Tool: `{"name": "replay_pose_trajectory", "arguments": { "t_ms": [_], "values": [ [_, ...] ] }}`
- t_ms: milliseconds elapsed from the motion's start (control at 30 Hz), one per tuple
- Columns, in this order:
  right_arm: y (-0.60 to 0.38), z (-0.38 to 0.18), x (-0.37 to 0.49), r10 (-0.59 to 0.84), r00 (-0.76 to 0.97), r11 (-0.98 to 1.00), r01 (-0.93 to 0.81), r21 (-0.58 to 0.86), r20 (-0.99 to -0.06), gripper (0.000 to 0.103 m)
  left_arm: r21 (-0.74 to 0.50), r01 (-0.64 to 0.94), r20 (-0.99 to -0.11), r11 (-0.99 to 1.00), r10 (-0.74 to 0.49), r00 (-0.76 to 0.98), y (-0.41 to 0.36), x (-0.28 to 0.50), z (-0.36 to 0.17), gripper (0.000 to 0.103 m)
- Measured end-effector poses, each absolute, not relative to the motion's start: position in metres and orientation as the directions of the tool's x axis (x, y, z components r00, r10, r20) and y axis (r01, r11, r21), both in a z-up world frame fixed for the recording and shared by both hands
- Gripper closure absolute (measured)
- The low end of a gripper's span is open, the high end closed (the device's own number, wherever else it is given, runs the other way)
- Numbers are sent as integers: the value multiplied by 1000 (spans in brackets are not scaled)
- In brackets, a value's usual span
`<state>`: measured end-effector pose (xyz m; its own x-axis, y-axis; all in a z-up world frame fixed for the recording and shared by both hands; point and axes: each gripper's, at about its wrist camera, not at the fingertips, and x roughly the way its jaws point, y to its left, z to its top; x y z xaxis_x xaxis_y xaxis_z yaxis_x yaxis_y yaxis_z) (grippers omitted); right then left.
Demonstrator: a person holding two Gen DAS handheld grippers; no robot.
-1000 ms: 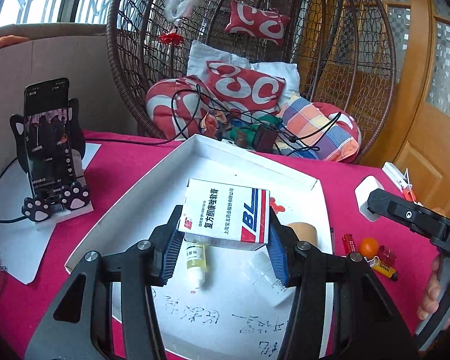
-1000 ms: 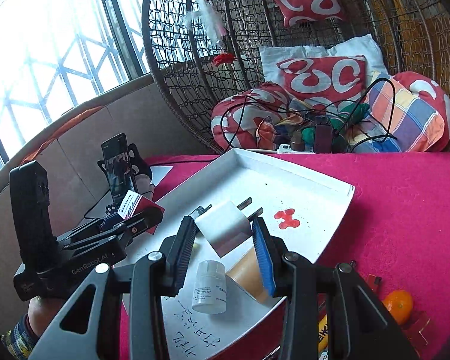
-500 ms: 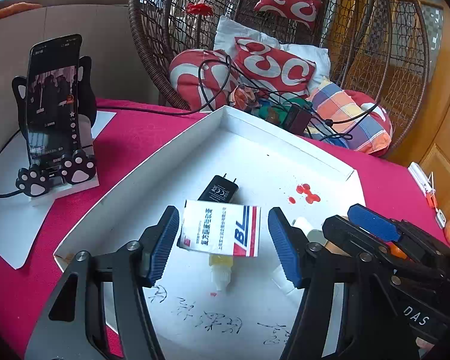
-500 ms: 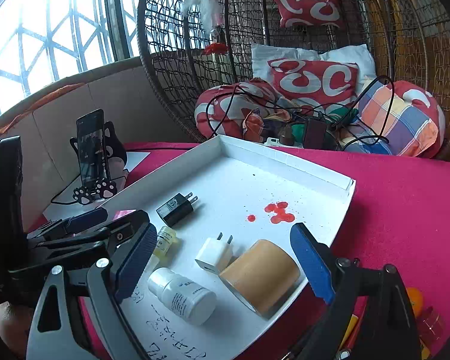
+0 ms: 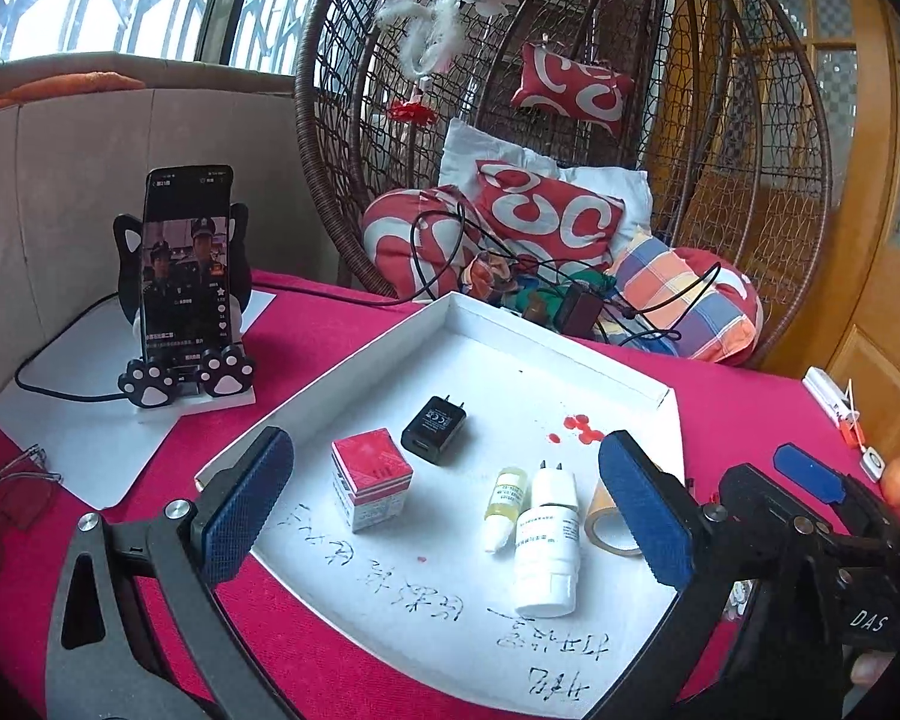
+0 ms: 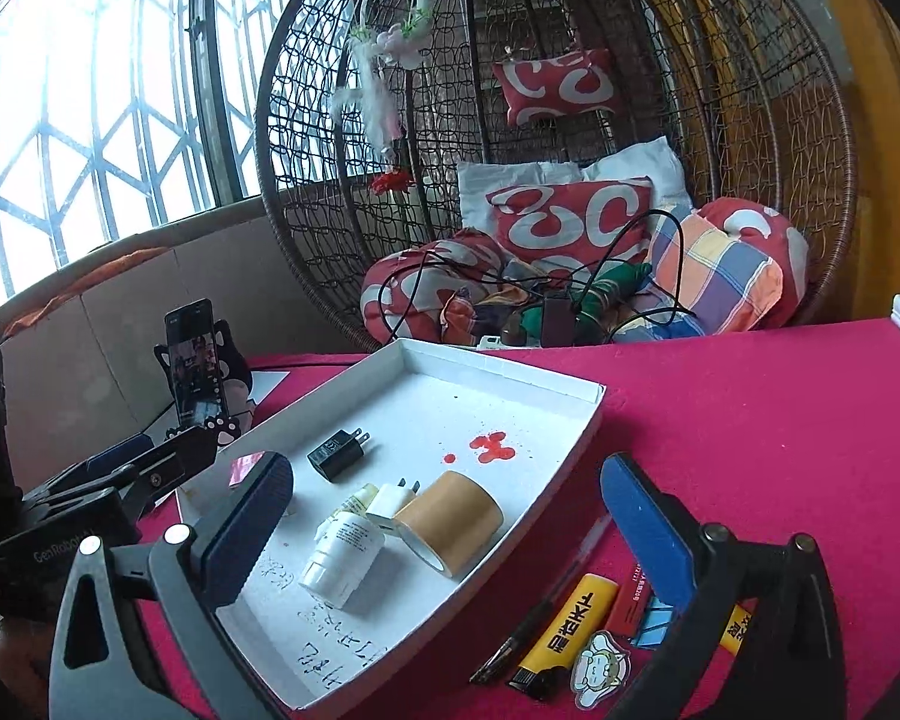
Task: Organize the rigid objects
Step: 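Withdraw both tools from the tray toward the remaining items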
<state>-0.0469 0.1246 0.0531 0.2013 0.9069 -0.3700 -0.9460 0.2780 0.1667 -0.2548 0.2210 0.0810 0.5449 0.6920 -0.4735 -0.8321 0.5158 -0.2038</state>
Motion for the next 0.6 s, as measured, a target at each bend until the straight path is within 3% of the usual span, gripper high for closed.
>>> {"name": "replay_pose_trajectory", "arguments": {
  "t_ms": [133, 433, 600],
  "values": [
    [91, 66, -37, 920, 271, 331, -924, 191, -282, 0, -216, -808, -448, 548, 679, 581, 206, -252, 91, 0],
    [-4, 116, -16, 901, 432, 412, -879, 241, 36, 0, -215, -753, -404, 622, 645, 649, 175, -243, 101, 0],
    [-11, 107, 0, 871, 490, 485, -844, 230, -39, 0, -216, -743, -415, 634, 629, 657, 170, -237, 101, 0]
  ]
}}
